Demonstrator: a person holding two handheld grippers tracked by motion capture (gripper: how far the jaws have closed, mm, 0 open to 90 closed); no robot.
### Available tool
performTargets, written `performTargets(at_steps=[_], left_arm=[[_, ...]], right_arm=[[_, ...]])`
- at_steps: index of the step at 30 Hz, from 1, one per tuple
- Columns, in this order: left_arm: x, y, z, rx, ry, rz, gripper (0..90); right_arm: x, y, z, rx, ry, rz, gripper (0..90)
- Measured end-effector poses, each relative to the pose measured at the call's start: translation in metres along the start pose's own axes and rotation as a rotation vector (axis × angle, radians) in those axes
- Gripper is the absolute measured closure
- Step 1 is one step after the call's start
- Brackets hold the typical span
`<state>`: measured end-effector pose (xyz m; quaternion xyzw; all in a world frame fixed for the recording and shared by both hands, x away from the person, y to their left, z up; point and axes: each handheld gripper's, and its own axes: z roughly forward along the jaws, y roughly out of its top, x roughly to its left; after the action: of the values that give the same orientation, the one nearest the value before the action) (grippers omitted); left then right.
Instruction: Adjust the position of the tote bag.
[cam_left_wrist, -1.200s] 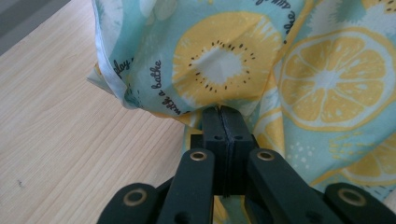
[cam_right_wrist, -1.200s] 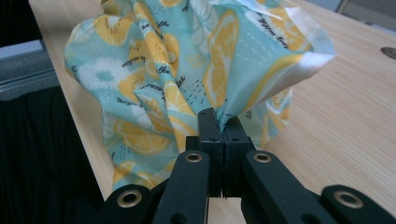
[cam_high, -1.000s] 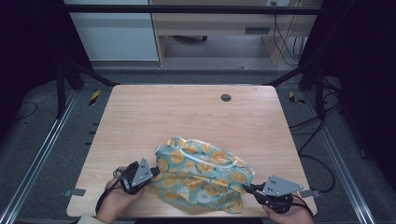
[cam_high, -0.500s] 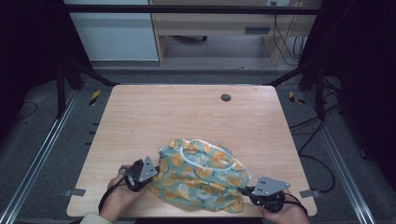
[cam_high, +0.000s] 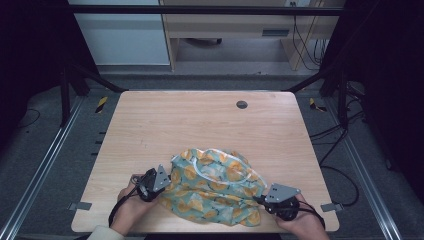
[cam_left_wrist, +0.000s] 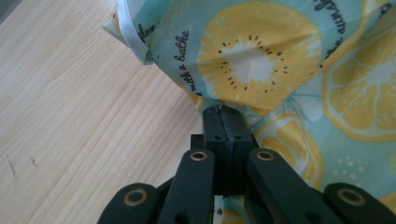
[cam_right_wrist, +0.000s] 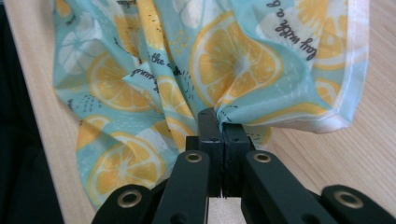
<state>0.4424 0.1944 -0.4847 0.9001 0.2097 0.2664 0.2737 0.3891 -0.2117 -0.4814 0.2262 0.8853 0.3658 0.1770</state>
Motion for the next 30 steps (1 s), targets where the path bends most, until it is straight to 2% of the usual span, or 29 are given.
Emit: performTargets(at_steps=[14, 16, 18, 19, 20, 21, 22, 23, 24, 25, 26, 27, 30], left_arm=[[0.004, 0.002, 0.004, -0.002, 0.013, -0.039, 90.0], [0.005, 0.001, 0.004, -0.002, 0.010, -0.045, 87.8], [0.007, 0.000, 0.002, -0.007, 0.028, -0.084, 77.5], [0.007, 0.000, 0.002, -0.007, 0.028, -0.084, 72.4], [0.008, -0.001, 0.000, -0.017, 0.029, -0.105, 68.7], [0.011, -0.003, -0.006, -0.048, 0.029, -0.146, 63.3], [0.011, -0.003, -0.006, -0.048, 0.029, -0.146, 57.5], [0.011, -0.003, -0.008, -0.074, 0.027, -0.182, 57.5], [0.012, -0.005, -0.015, -0.097, 0.012, -0.212, 48.4], [0.012, -0.005, -0.018, -0.108, 0.009, -0.223, 45.2], [0.012, -0.005, -0.018, -0.108, 0.009, -0.223, 41.5], [0.012, -0.006, -0.021, -0.117, 0.001, -0.238, 39.0], [0.012, -0.008, -0.028, -0.150, 0.000, -0.283, 34.3]], right_arm=[[-0.010, 0.001, 0.005, 0.002, -0.045, 0.051, 89.1], [-0.010, 0.001, 0.004, -0.003, -0.053, 0.052, 87.7], [-0.011, 0.000, -0.001, -0.015, -0.079, 0.076, 77.7], [-0.011, 0.000, -0.001, -0.015, -0.079, 0.076, 77.7], [-0.012, -0.001, -0.006, -0.026, -0.099, 0.111, 64.4], [-0.012, -0.002, -0.009, -0.034, -0.110, 0.124, 57.6], [-0.012, -0.002, -0.009, -0.034, -0.110, 0.124, 57.6], [-0.012, -0.003, -0.012, -0.043, -0.120, 0.136, 50.5], [-0.011, -0.006, -0.019, -0.058, -0.139, 0.159, 35.6], [-0.010, -0.008, -0.022, -0.065, -0.150, 0.161, 30.7], [-0.010, -0.008, -0.022, -0.065, -0.150, 0.161, 30.7], [-0.009, -0.011, -0.026, -0.062, -0.155, 0.183, 20.6], [-0.008, -0.013, -0.030, -0.067, -0.169, 0.194, 16.0]])
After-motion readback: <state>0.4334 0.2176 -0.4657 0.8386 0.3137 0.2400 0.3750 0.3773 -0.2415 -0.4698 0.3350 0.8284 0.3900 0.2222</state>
